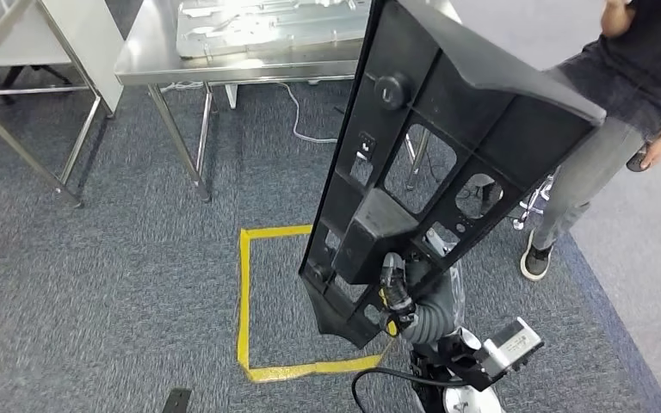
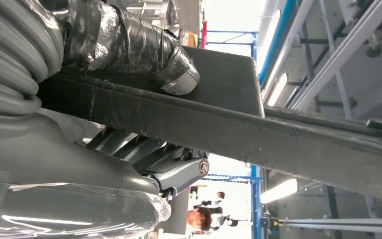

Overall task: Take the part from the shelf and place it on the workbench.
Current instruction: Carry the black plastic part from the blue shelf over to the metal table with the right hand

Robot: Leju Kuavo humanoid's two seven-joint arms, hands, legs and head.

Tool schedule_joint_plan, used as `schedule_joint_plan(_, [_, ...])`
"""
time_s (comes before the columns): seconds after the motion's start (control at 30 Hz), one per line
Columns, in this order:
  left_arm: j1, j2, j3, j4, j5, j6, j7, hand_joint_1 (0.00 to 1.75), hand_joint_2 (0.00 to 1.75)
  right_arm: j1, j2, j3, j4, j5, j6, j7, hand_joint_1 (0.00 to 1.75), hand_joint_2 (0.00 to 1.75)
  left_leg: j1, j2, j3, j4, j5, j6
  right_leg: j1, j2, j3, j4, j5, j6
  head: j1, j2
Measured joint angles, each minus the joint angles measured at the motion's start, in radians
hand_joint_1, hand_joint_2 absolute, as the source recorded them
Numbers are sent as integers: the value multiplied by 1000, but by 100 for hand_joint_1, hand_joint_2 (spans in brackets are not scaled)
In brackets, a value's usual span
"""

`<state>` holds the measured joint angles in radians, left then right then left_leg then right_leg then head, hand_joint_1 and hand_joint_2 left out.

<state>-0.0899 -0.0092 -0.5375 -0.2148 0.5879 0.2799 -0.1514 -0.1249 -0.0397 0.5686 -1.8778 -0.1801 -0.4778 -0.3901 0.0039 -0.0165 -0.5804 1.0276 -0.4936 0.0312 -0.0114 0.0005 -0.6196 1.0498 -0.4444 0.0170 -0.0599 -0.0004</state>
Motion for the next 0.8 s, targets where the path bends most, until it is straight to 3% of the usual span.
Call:
schedule_joint_plan(0.13, [-1, 0, 0, 0, -1, -1, -1, 0, 175, -1, 0, -2, 0, -1, 0, 0, 175, 175, 1, 4, -6, 21, -20, -22, -4, 1, 18, -20, -4, -18, -1, 0])
schedule_joint_plan(0.23, [0, -1, -1, 0, -1, -1, -2, 0, 175, -3, 0, -3, 0, -2, 0, 0, 175, 175, 5, 9, -90, 178, -80, -33, -5, -2, 32, -27, -11, -32, -3, 0])
schedule_joint_plan(0.3, [3, -2, -1, 0, -1, -1, -2, 0, 175, -3, 0, -3, 1, -2, 1, 0, 175, 175, 8, 9, -139, 247, -83, -38, -4, -2, 38, -25, -19, -35, -3, 0])
schedule_joint_plan(0.33, [4, -2, -2, 0, -1, -1, -2, 0, 175, -3, 0, -3, 2, -2, 1, 1, 175, 175, 10, 9, -140, 231, -59, -39, -5, -1, 43, -24, -23, -34, -3, 0])
schedule_joint_plan(0.4, [5, -2, -2, 0, -1, -1, -2, 0, 175, -3, 0, -3, 2, -2, 1, 0, 175, 175, 11, 11, -96, 120, 12, -37, -6, 2, 55, -21, -35, -28, -3, 0])
schedule_joint_plan(0.43, [4, -2, -2, 0, -1, -1, -2, 0, 175, -3, 0, -3, 2, -2, 1, 0, 175, 175, 10, 11, -71, 64, 32, -34, -4, 2, 60, -19, -41, -23, -3, 0])
schedule_joint_plan(0.5, [2, -2, -2, 0, -1, -2, -2, 0, 175, -4, 0, -3, 1, -2, 1, 0, 175, 175, 5, 11, -45, 12, 37, -25, -2, 3, 64, -20, -48, -12, -3, 0])
schedule_joint_plan(0.6, [3, -2, -2, 0, -1, -2, -2, 0, 175, -4, 0, -4, 1, -2, 1, 0, 175, 175, 6, 10, -30, -2, 30, -5, -1, 2, 68, -16, -59, 4, -1, 0])
schedule_joint_plan(0.67, [2, -2, -2, 0, 0, -2, -2, 0, 175, -4, 0, -4, 0, -2, 1, 0, 175, 175, 10, 10, -16, -11, 27, 9, -2, 2, 33, 58, -92, 10, 1, 0])
schedule_joint_plan(0.73, [0, -2, -2, 0, 2, -3, -4, 0, 175, -1, 0, -4, 0, -3, 2, -1, 175, 175, 9, 11, -6, -12, 18, 19, -2, 2, -44, 188, -135, 13, 2, 0])
schedule_joint_plan(0.77, [0, -2, -2, 0, 3, -4, -4, 0, 175, 2, 0, -4, 1, -3, 3, -1, 175, 175, 8, 10, -1, -12, 13, 20, -2, 2, -79, 237, -141, 14, 2, 0])
schedule_joint_plan(0.8, [1, -2, -2, 0, 5, -4, -5, 0, 175, 5, 0, -4, 1, -3, 4, -1, 175, 175, 8, 9, 6, -12, 7, 19, -3, 2, -97, 250, -126, 14, 2, 0])
